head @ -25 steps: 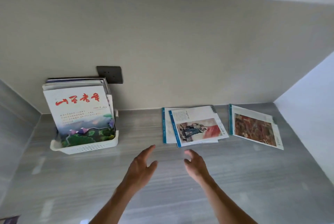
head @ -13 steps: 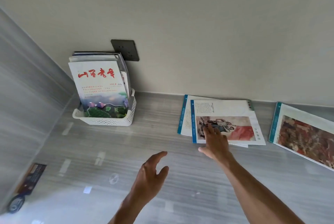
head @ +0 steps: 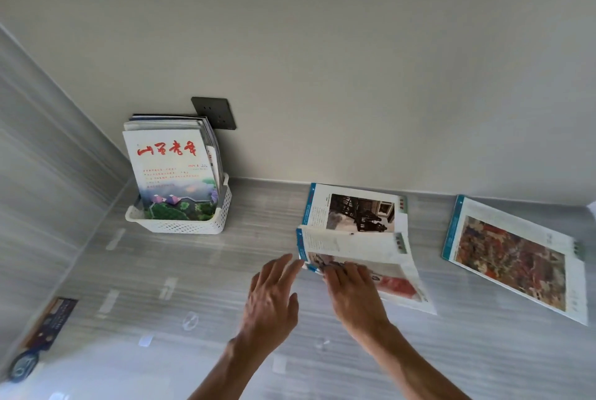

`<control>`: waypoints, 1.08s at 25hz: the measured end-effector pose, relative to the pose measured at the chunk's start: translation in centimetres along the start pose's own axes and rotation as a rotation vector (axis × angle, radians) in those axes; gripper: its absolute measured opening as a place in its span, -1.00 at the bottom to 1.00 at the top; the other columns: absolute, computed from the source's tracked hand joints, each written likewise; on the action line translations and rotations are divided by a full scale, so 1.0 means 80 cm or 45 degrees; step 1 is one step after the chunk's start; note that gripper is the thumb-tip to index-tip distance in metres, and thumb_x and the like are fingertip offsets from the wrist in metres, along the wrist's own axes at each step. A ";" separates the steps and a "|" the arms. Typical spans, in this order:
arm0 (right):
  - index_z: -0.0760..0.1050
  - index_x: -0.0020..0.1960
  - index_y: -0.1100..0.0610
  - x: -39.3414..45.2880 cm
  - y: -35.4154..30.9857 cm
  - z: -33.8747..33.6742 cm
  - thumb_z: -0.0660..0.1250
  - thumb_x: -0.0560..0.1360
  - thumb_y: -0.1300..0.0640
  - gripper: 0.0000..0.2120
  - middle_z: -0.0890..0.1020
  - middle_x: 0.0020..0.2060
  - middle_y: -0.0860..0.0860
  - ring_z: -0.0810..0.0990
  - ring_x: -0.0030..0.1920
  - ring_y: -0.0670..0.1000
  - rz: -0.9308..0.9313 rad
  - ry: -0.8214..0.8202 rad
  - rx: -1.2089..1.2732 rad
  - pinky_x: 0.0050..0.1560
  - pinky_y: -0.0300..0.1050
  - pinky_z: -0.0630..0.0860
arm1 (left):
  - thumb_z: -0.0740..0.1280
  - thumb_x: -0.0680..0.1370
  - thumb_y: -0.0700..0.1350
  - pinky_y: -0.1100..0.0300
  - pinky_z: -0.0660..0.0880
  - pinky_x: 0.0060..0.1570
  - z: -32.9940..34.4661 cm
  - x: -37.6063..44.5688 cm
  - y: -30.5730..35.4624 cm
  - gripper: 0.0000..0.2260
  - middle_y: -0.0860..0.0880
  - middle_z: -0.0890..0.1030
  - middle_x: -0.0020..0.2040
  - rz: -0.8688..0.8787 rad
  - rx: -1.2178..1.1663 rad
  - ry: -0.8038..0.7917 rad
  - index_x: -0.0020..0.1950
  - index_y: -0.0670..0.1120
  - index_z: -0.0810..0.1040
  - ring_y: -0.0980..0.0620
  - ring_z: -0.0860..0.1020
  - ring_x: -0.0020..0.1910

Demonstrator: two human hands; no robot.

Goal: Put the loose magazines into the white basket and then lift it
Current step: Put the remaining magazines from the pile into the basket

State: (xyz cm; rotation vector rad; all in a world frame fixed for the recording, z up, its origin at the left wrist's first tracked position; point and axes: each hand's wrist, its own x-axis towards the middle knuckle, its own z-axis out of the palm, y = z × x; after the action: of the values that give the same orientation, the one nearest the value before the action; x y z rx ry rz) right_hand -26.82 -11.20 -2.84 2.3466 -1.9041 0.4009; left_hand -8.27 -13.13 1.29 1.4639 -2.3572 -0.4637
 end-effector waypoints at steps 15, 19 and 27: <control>0.49 0.11 -0.02 -0.043 0.042 -0.009 0.24 0.52 -0.11 -0.75 0.66 0.02 -0.07 0.62 0.04 0.02 0.415 -0.574 0.450 -0.10 -0.12 0.48 | 0.32 0.55 -0.03 0.05 0.54 -0.14 0.006 0.021 -0.022 -0.93 0.04 0.62 -0.03 -0.412 -0.240 -0.084 -0.03 0.00 0.51 0.01 0.58 -0.10; 0.60 -0.02 0.00 0.008 0.015 -0.050 0.24 0.56 0.08 -0.84 0.63 0.02 -0.13 0.58 0.02 -0.03 0.130 -0.445 0.425 -0.01 -0.17 0.49 | 0.43 0.37 -0.14 -0.02 0.37 0.30 -0.031 0.023 -0.040 -0.46 -0.02 0.44 0.38 -0.236 -0.008 0.057 0.32 0.00 0.41 -0.08 0.39 0.36; 0.57 0.01 0.02 0.188 -0.099 -0.165 0.44 0.37 0.01 -0.77 0.69 -0.05 -0.06 0.59 0.02 0.06 -0.184 0.312 0.026 0.22 0.02 0.33 | 0.24 0.55 -0.04 0.10 0.48 -0.26 -0.161 0.065 -0.075 -0.83 -0.01 0.68 -0.18 -0.111 0.044 0.170 0.11 0.12 0.52 -0.10 0.63 -0.17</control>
State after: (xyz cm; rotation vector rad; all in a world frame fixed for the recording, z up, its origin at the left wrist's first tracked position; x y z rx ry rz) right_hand -18.19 -20.62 14.48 2.3051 -1.6188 0.6614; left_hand -0.01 -21.63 10.68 1.5678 -2.2154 -0.3366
